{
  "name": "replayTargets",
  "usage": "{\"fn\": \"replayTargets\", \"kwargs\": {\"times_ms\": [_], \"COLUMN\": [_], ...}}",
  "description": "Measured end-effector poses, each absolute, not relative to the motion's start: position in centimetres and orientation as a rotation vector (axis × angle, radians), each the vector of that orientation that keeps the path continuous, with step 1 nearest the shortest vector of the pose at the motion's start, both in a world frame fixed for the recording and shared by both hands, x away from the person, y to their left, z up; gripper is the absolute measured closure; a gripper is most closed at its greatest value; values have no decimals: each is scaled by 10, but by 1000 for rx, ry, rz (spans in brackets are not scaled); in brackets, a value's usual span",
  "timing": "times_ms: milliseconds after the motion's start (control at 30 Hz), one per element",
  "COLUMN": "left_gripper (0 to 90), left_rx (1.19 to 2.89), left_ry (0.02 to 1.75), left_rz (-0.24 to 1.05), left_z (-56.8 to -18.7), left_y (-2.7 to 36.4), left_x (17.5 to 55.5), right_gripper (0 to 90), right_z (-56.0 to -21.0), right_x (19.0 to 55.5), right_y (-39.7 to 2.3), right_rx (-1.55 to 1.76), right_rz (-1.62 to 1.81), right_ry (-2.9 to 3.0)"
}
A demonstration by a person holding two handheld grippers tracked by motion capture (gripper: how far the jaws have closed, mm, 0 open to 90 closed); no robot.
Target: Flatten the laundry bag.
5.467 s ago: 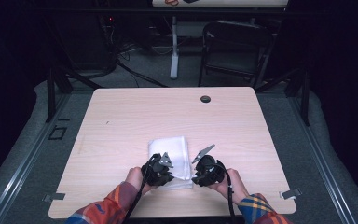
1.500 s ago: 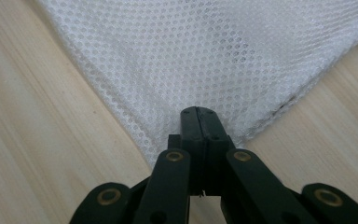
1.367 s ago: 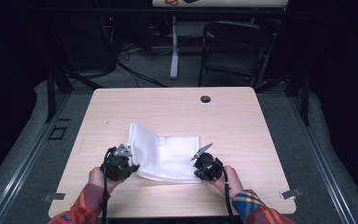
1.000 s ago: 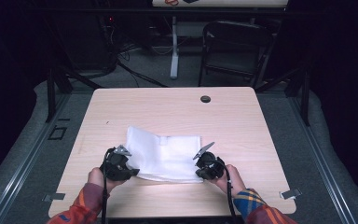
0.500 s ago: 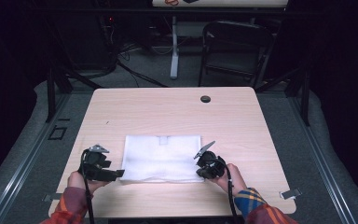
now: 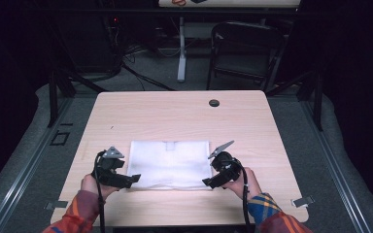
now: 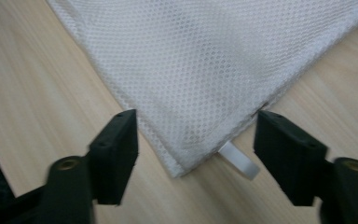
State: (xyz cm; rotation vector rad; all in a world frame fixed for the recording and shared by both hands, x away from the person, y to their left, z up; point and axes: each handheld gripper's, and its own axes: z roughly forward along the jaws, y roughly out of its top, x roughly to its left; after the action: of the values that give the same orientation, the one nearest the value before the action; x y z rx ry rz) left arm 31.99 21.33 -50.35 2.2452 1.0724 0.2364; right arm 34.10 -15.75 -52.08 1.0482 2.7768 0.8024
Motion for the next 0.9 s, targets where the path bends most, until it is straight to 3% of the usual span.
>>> {"fn": "replayTargets", "kwargs": {"times_ms": [167,467,633,733,767,833,867,900], "left_gripper": [161,219,369,491,586,613,706,727], "left_rx": [2303,2426,2510,2565,2583,2606,2613,2613], "left_ry": [964,803,711,665,661,650,651,644], "left_rz": [224,147,119,103,99,96,102,108], "left_z": [-507,-525,-536,-543,-545,-551,-553,-554], "left_y": [185,140,118,112,111,109,109,109], "left_x": [326,337,337,337,337,337,337,337], "right_gripper": [187,209,244,269,294,303,328,340], "right_z": [-515,-516,-517,-517,-517,-517,-518,-518], "right_x": [338,338,338,338,338,337,337,337], "right_y": [-162,-166,-167,-167,-167,-166,-166,-166], "right_rx": [1064,1087,1088,1084,1095,1100,1092,1090], "right_rz": [813,813,819,813,819,821,805,806], "right_ry": [2755,2752,2766,2770,2766,2770,2772,2773]}}
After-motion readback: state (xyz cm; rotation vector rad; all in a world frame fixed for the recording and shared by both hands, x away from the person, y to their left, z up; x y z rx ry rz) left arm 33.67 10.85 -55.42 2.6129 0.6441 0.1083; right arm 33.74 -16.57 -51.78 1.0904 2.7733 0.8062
